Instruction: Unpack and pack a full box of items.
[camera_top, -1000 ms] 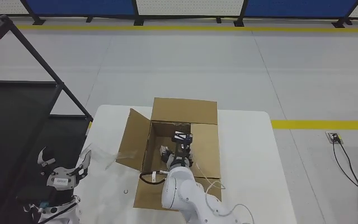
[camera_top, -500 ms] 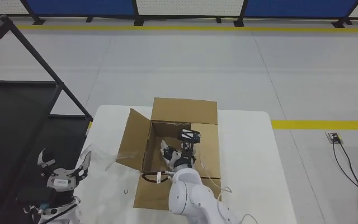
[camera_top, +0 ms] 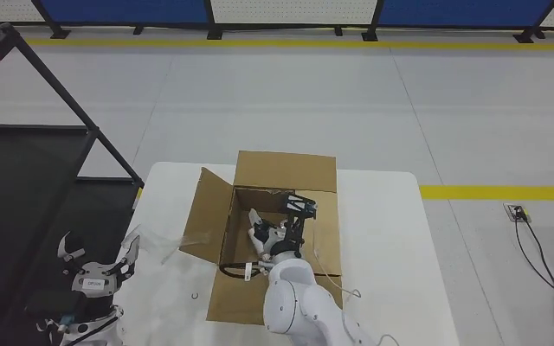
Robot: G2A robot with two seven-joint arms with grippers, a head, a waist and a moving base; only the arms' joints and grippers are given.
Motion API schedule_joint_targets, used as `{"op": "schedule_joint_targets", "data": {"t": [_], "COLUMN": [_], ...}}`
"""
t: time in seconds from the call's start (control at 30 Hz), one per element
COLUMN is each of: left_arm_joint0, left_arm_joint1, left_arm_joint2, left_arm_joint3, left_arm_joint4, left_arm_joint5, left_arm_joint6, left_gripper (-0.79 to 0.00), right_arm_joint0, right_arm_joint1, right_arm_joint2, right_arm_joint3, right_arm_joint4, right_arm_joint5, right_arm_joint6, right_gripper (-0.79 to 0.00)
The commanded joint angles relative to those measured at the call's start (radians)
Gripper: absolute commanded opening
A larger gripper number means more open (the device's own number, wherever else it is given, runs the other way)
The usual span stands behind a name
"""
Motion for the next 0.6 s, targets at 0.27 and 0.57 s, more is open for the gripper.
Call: {"op": "schedule_joint_targets", "data": {"t": [0.27, 0.57], "left_arm_joint0": [-0.003, -0.005], "left_arm_joint1": [0.002, 0.004], "left_arm_joint2": [0.013, 0.014], "left_arm_joint3": [-0.010, -0.005], "left_arm_joint4": [0.019, 0.010], "left_arm_joint5": [-0.002, 0.000], "left_arm_joint6": [-0.008, -0.009], "left_gripper": [0.000, 0.000], "right_arm_joint0": [0.076, 0.156], "right_arm_joint1": [-0.001, -0.035], "right_arm_joint2": [-0.106, -0.062], "right_arm_joint3": [0.069, 0.107], "right_arm_joint4": [-0.529, -0.810], "right_arm_joint5": [0.002, -0.167], "right_arm_joint6": [0.339, 0.777], "right_gripper": [0.000, 0.000]}}
